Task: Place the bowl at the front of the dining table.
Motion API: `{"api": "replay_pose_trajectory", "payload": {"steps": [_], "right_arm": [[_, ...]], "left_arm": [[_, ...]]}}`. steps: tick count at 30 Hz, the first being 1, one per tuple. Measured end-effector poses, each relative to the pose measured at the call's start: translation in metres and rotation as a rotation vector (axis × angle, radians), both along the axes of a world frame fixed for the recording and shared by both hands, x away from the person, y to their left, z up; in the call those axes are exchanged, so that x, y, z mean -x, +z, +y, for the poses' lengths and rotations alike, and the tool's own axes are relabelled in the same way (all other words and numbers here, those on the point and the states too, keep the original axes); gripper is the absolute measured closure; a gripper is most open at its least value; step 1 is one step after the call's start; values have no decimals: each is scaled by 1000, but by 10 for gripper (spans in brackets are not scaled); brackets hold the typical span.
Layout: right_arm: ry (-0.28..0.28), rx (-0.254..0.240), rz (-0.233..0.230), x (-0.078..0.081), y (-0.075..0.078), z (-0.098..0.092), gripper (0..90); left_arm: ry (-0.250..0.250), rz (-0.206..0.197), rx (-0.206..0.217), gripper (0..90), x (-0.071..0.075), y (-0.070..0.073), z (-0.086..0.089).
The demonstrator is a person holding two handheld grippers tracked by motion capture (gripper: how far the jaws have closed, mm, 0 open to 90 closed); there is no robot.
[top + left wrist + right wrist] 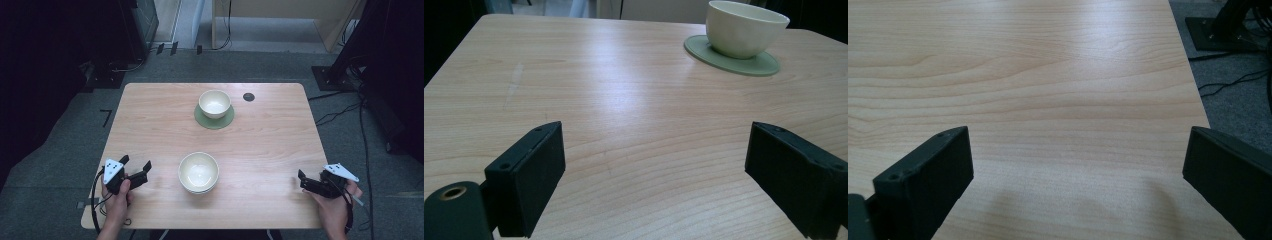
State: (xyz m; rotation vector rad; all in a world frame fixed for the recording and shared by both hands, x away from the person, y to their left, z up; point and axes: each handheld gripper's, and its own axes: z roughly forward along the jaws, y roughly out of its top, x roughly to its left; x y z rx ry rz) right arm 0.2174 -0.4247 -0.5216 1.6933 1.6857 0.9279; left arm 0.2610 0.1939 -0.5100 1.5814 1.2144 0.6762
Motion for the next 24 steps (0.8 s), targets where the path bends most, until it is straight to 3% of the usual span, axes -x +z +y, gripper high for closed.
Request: {"api": "replay_pose_trajectory", "payload": {"steps": [6, 9, 24], "right_arm": [[18, -7, 7, 3, 0, 1, 0], [37, 32, 15, 2, -1, 6, 0], [23, 19, 23, 0, -1, 2, 2]], "left_arm": [[-2, 0, 2, 89, 0, 0, 0], [-3, 1, 3, 89, 0, 0, 1], [-6, 0, 3, 90, -1, 0, 0]]}}
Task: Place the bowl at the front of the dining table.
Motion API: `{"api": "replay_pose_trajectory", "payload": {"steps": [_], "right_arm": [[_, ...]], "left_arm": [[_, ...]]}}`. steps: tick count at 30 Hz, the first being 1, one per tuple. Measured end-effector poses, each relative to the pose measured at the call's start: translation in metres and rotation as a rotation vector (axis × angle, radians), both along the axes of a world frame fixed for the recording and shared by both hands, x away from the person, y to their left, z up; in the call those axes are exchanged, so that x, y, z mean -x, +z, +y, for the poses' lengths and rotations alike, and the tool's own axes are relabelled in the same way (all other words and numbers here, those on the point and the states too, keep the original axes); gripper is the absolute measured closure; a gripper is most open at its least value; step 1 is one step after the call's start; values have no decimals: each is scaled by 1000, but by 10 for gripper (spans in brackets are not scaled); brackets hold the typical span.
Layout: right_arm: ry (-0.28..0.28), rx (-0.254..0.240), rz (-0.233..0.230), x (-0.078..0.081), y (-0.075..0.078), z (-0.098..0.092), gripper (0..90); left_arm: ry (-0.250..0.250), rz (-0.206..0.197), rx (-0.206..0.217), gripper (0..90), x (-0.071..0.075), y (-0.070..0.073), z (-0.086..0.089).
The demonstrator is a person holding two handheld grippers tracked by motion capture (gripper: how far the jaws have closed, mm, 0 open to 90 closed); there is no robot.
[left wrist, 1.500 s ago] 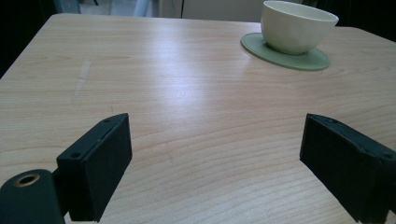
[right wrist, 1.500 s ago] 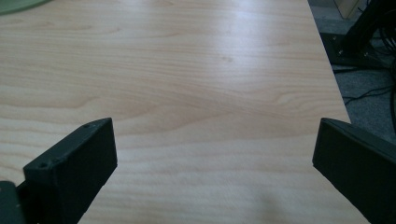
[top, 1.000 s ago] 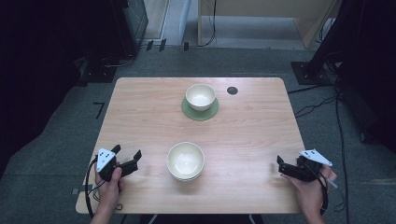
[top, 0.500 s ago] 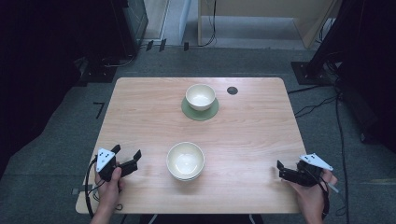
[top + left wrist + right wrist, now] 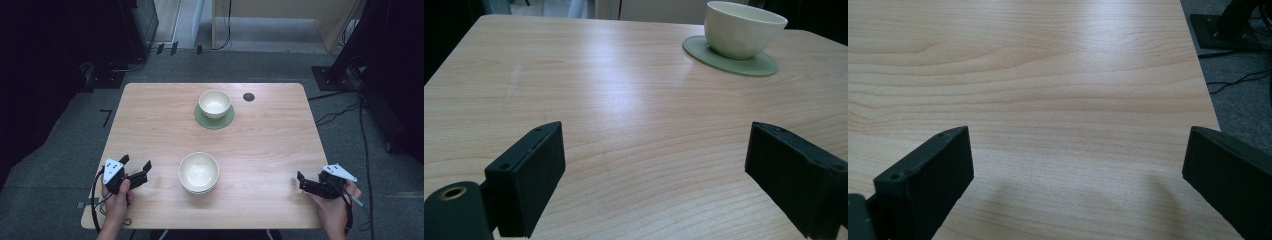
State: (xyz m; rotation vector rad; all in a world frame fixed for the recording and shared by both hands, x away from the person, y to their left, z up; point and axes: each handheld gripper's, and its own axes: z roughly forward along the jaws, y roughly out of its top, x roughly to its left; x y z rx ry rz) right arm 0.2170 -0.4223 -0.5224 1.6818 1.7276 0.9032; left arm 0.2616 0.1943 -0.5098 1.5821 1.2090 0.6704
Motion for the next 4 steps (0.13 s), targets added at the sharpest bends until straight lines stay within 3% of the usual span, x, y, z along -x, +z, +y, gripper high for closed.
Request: {"api": "replay_pose_trajectory", "payload": {"steps": [4], "right_arm": [[-5, -10, -1, 0, 0, -1, 2]], "left_arm": [[0, 0, 1, 89, 0, 0, 0]]}}
